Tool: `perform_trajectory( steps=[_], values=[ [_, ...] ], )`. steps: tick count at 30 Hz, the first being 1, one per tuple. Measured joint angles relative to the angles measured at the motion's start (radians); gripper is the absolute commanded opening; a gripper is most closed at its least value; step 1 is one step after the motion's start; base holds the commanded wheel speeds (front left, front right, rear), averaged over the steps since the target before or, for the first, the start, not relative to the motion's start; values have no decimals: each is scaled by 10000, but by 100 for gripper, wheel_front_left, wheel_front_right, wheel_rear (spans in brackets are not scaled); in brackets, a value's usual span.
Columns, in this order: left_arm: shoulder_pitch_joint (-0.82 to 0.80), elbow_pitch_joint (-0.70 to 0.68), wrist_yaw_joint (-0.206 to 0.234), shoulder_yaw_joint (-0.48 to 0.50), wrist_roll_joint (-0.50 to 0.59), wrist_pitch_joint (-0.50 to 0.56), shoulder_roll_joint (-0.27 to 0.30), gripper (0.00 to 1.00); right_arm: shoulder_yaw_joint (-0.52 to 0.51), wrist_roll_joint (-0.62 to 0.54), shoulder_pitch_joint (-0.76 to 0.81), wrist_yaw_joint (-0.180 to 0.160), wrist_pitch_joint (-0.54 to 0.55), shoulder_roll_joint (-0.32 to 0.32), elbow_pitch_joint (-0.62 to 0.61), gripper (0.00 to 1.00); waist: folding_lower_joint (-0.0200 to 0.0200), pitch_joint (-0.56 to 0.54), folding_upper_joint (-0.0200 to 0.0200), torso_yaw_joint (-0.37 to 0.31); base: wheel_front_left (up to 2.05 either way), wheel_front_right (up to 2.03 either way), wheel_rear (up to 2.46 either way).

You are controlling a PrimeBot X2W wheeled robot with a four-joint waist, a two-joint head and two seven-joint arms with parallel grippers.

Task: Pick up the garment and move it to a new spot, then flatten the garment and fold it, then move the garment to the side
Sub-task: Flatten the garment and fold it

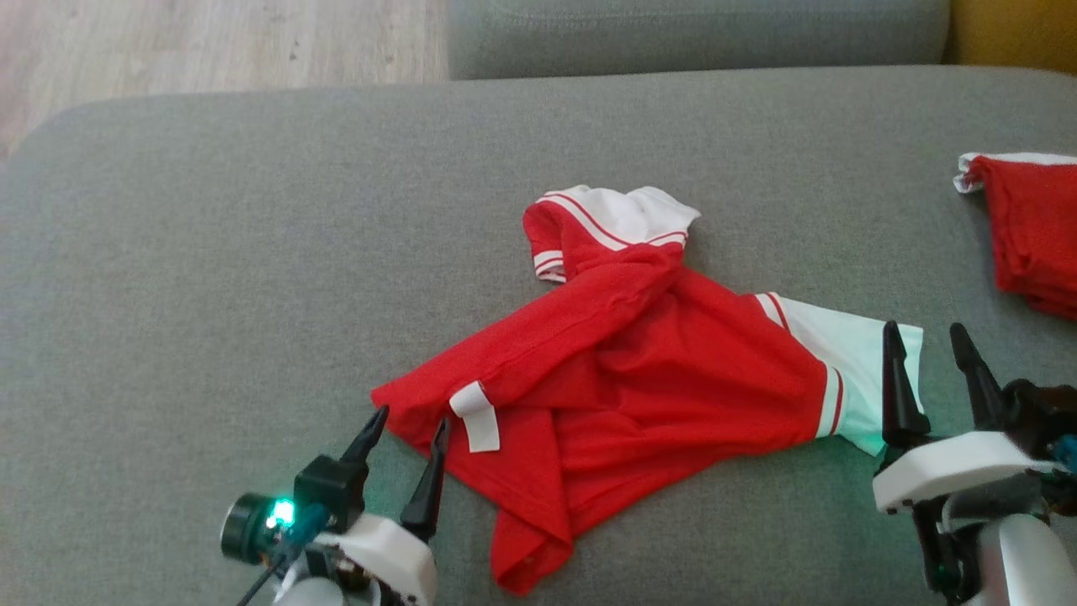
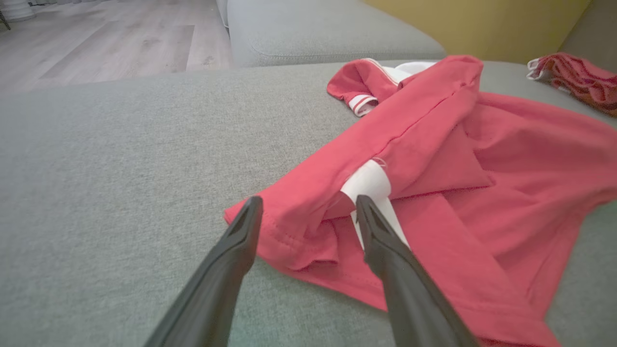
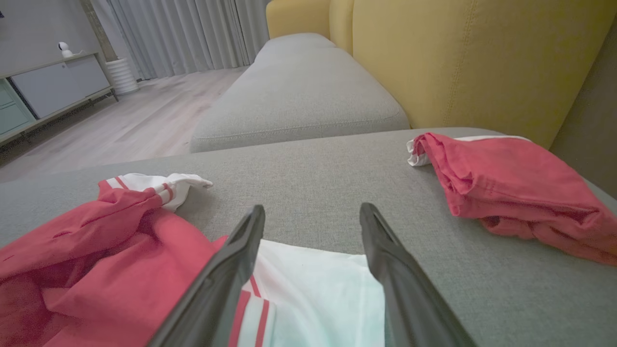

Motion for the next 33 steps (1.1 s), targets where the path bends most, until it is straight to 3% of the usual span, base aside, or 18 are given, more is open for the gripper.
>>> perform_trajectory(
  steps=[7, 14, 15, 17, 19, 22, 29, 33],
  values=[
    [-982, 1204, -389, -405, 268, 378, -81, 100, 138, -2, -238, 0, 161, -2, -307, 100, 1, 473, 0, -125, 0, 0, 0],
    [-1276, 2132, -485, -407, 255, 410, -280, 100, 123, -2, -391, 0, 161, -2, -349, 100, 1, 679, 0, -226, 0, 0, 0],
    [-1292, 2219, -495, -407, 249, 405, -297, 92, 117, -2, -397, 0, 161, -2, -349, 100, 1, 685, 0, -233, 0, 0, 0],
    [-1366, 2336, -577, -395, 209, 330, -353, 44, 105, -2, -397, 0, 161, -2, -349, 100, 1, 681, 0, -238, 0, 0, 0],
    [-1442, 2441, -581, -380, 107, 217, -416, 30, 90, -2, -397, 0, 161, -2, -345, 100, 1, 667, 0, -230, 0, 0, 0],
    [-1449, 2520, -585, -376, 44, 65, -518, 0, 79, 0, -397, 0, 157, -2, -324, 100, 1, 603, 0, -188, 0, 0, 0],
    [-1443, 2015, -539, -132, -44, -525, -477, 0, 40, 0, -385, 0, 151, -2, -217, 100, 0, 374, 0, -74, 0, 0, 0],
    [-1450, 1087, -355, 280, -104, -646, -58, 0, -2, 0, -362, 0, 151, -2, -215, 100, 0, 189, 0, -3, 0, 0, 0]
  ],
)
